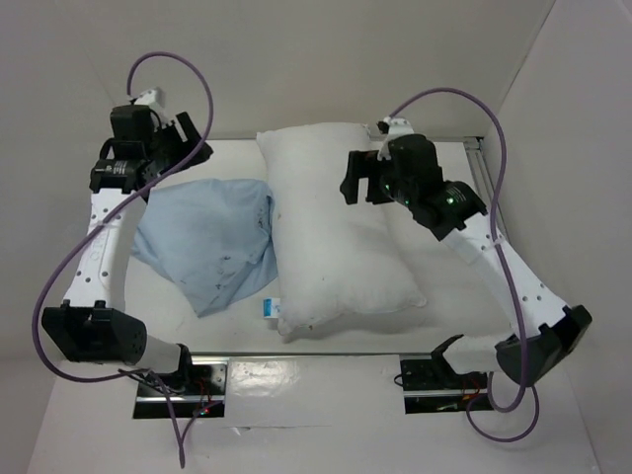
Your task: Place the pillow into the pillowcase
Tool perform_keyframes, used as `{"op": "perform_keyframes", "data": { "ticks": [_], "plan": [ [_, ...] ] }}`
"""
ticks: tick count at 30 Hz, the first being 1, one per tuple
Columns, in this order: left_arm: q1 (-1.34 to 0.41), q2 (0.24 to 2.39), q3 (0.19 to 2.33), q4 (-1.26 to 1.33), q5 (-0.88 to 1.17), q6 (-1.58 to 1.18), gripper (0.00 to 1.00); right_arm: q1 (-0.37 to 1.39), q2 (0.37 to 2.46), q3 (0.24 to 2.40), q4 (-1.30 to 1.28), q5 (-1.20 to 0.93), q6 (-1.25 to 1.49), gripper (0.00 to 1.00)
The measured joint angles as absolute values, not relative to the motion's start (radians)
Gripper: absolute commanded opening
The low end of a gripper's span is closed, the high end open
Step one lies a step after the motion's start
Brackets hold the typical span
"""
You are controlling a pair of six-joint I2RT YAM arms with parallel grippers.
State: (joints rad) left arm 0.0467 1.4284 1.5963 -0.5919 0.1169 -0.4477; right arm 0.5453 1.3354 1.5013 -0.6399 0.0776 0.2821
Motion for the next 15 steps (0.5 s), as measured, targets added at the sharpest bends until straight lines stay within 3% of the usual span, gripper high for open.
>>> {"op": "perform_keyframes", "data": {
  "ticks": [5, 6, 9, 10, 15],
  "plan": [
    [-0.086, 1.453, 1.589, -0.583, 0.1, -0.449, 0.82, 0.594, 1.262, 1.25, -0.669, 0.051, 0.374, 0.99],
    [-0.101, 1.466, 1.586, -0.583, 0.098, -0.45, 0.82, 0.61, 1.257, 1.188, -0.665, 0.037, 0.396, 0.93],
    [-0.139, 1.506, 1.576, -0.584, 0.082, -0.453, 0.82, 0.644, 1.252, 1.034, -0.66, 0.033, 0.447, 0.19],
    [-0.15, 1.519, 1.576, -0.586, 0.08, -0.454, 0.82, 0.643, 1.252, 1.018, -0.661, 0.047, 0.46, 0.0],
    [-0.192, 1.543, 1.576, -0.591, 0.068, -0.451, 0.83, 0.575, 1.265, 1.095, -0.728, 0.205, 0.517, 0.0]
  ]
}}
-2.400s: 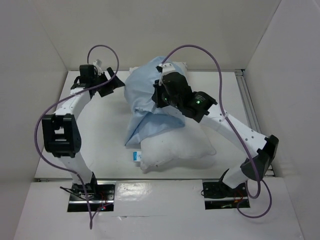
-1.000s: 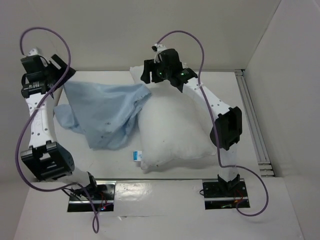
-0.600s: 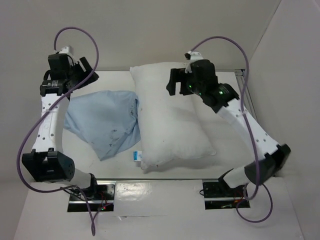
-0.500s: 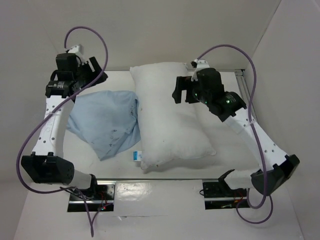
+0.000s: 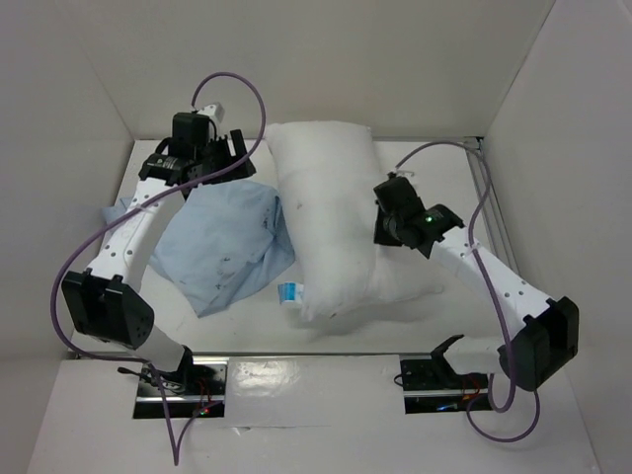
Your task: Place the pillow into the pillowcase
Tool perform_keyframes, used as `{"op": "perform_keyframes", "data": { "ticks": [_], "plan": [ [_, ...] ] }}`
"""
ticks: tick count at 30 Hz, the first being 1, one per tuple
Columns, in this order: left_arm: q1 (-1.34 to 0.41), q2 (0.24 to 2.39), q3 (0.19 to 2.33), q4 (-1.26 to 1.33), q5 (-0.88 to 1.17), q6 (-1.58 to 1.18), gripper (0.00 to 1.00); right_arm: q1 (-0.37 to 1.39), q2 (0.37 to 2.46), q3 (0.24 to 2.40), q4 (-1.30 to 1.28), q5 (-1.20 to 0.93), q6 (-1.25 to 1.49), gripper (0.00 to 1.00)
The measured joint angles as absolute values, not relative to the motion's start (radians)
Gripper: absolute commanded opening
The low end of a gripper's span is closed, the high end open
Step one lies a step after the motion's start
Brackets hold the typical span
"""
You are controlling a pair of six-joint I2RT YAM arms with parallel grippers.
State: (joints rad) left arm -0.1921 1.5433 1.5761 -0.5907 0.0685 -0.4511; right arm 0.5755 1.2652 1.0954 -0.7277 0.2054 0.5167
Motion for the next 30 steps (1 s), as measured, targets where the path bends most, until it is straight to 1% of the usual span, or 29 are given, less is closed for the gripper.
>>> {"op": "perform_keyframes", "data": {
  "ticks": [5, 7, 8, 9, 10, 11, 14, 15, 17, 18, 23, 26, 28, 30],
  "plan": [
    [-0.202, 1.545, 1.576, -0.596, 0.044, -0.448, 0.83, 0.426, 1.311, 1.297, -0.844, 0.434, 0.498, 0.0],
    [-0.203, 1.55, 1.576, -0.598, 0.036, -0.447, 0.83, 0.345, 1.336, 1.376, -0.859, 0.481, 0.469, 0.48],
    [-0.205, 1.553, 1.576, -0.599, 0.032, -0.447, 0.84, 0.309, 1.353, 1.417, -0.872, 0.489, 0.446, 0.63],
    [-0.207, 1.557, 1.576, -0.601, 0.029, -0.448, 0.84, 0.281, 1.374, 1.458, -0.877, 0.496, 0.422, 0.75],
    [-0.209, 1.562, 1.576, -0.603, 0.026, -0.447, 0.84, 0.261, 1.391, 1.491, -0.875, 0.495, 0.406, 0.85],
    [-0.215, 1.568, 1.576, -0.607, 0.017, -0.447, 0.84, 0.254, 1.409, 1.522, -0.863, 0.489, 0.387, 0.92],
    [-0.234, 1.573, 1.568, -0.632, -0.027, -0.443, 0.84, 0.294, 1.424, 1.538, -0.825, 0.421, 0.345, 1.0],
    [-0.237, 1.571, 1.561, -0.634, -0.038, -0.442, 0.83, 0.318, 1.425, 1.537, -0.818, 0.395, 0.337, 1.0],
    [-0.25, 1.557, 1.51, -0.64, -0.094, -0.443, 0.82, 0.369, 1.428, 1.537, -0.799, 0.346, 0.323, 1.0],
    [-0.258, 1.542, 1.459, -0.647, -0.126, -0.446, 0.81, 0.399, 1.431, 1.537, -0.79, 0.332, 0.318, 1.0],
    [-0.316, 1.52, 1.23, -0.739, -0.263, -0.51, 0.82, 0.505, 1.517, 1.537, -0.743, 0.323, 0.299, 1.0],
    [-0.366, 1.519, 1.124, -0.785, -0.302, -0.58, 0.85, 0.517, 1.61, 1.528, -0.706, 0.34, 0.294, 1.0],
    [-0.397, 1.518, 1.089, -0.793, -0.32, -0.611, 0.86, 0.517, 1.66, 1.511, -0.686, 0.361, 0.294, 0.96],
    [-0.421, 1.516, 1.075, -0.792, -0.344, -0.633, 0.87, 0.516, 1.698, 1.489, -0.673, 0.379, 0.295, 0.95]
  ]
}}
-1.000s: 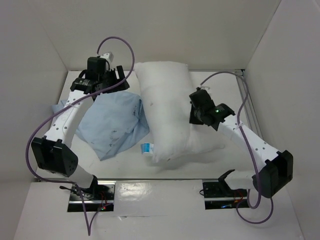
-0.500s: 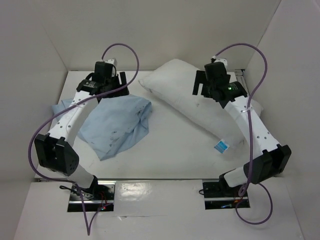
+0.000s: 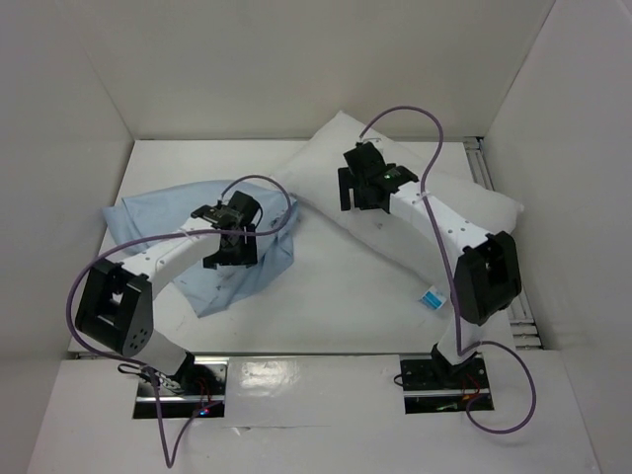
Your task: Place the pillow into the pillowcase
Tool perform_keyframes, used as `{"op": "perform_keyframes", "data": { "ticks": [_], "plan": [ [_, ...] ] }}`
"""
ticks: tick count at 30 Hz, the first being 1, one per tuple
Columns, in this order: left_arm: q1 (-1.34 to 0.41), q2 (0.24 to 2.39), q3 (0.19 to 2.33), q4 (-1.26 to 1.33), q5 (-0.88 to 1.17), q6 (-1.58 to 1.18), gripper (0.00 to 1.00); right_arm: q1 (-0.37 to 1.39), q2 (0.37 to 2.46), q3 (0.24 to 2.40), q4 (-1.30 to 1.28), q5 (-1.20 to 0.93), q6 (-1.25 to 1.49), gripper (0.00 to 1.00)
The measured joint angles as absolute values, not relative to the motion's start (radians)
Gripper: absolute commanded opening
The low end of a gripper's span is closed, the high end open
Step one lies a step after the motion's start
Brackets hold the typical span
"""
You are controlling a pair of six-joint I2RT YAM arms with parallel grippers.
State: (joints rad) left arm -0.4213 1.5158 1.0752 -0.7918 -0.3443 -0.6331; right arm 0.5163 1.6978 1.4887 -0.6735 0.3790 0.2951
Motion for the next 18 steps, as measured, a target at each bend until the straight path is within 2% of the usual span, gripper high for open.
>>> {"op": "perform_keyframes", "data": {
  "ticks": [4, 9, 15, 18],
  "plan": [
    [-0.453, 1.517, 1.073, -0.783, -0.397, -0.659, 0.87, 0.512, 1.708, 1.459, -0.649, 0.39, 0.298, 0.96],
    [-0.462, 1.574, 1.073, -0.772, -0.436, -0.663, 0.81, 0.506, 1.685, 1.451, -0.632, 0.387, 0.299, 0.97],
    [-0.462, 1.621, 1.073, -0.731, -0.411, -0.656, 0.81, 0.494, 1.668, 1.449, -0.631, 0.379, 0.305, 0.98],
    [-0.462, 1.636, 1.073, -0.71, -0.399, -0.654, 0.76, 0.493, 1.664, 1.445, -0.63, 0.376, 0.306, 0.98]
  ]
}}
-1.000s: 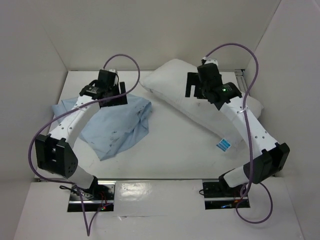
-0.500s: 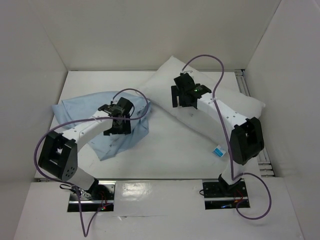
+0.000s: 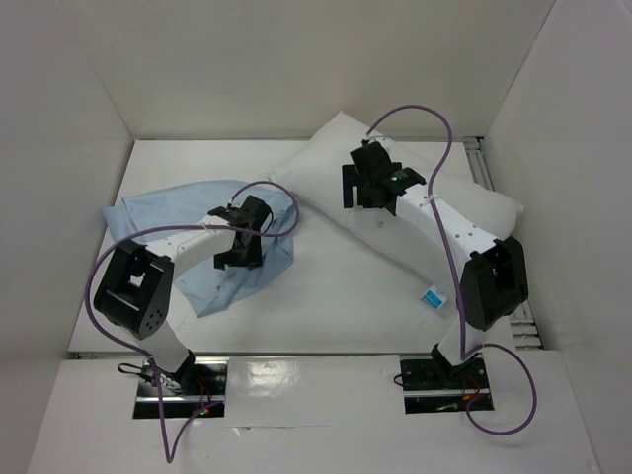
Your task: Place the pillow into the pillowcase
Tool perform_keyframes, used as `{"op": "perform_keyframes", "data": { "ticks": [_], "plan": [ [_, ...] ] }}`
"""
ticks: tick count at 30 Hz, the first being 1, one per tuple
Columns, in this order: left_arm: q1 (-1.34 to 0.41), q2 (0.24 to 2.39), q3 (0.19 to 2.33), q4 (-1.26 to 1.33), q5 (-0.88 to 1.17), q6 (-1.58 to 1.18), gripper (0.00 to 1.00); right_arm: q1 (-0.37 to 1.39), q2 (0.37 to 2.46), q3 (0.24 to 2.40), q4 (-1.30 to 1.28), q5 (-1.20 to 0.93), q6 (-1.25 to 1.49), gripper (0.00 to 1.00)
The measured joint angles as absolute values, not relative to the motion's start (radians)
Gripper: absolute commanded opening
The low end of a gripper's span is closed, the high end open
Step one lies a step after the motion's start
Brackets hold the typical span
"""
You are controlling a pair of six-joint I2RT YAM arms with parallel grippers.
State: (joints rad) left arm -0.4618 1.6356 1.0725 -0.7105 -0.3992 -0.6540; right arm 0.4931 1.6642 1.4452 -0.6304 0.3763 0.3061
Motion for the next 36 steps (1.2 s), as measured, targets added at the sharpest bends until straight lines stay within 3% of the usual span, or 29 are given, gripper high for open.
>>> {"op": "perform_keyframes", "data": {
  "ticks": [3, 7, 8, 15, 24, 26, 27, 28, 29, 33, 36],
  "plan": [
    [-0.45, 1.672, 1.076, -0.702, -0.387, -0.651, 0.63, 0.493, 1.664, 1.445, -0.63, 0.372, 0.306, 0.98],
    [-0.411, 1.72, 1.087, -0.701, -0.368, -0.648, 0.23, 0.493, 1.664, 1.445, -0.631, 0.363, 0.306, 1.0],
    [-0.398, 1.721, 1.087, -0.702, -0.355, -0.638, 0.02, 0.493, 1.664, 1.445, -0.631, 0.361, 0.306, 1.0],
    [-0.363, 1.701, 1.168, -0.744, -0.299, -0.617, 0.0, 0.501, 1.662, 1.481, -0.645, 0.343, 0.305, 1.0],
    [-0.299, 1.539, 1.487, -0.812, -0.229, -0.553, 0.0, 0.541, 1.772, 1.65, -0.586, 0.364, 0.32, 1.0],
    [-0.278, 1.538, 1.532, -0.818, -0.221, -0.547, 0.0, 0.541, 1.856, 1.713, -0.573, 0.362, 0.327, 0.82],
    [-0.268, 1.542, 1.545, -0.823, -0.213, -0.546, 0.0, 0.541, 1.902, 1.74, -0.559, 0.358, 0.329, 0.64],
    [-0.257, 1.545, 1.552, -0.83, -0.205, -0.545, 0.0, 0.54, 1.946, 1.765, -0.556, 0.358, 0.327, 0.41],
    [-0.249, 1.551, 1.556, -0.838, -0.198, -0.545, 0.0, 0.538, 1.992, 1.794, -0.562, 0.357, 0.331, 0.01],
    [-0.22, 1.581, 1.56, -0.862, -0.168, -0.523, 0.0, 0.535, 2.049, 1.831, -0.566, 0.337, 0.35, 0.0],
    [-0.193, 1.594, 1.562, -0.876, -0.143, -0.518, 0.0, 0.532, 1.963, 1.779, -0.555, 0.319, 0.345, 0.0]
  ]
}}
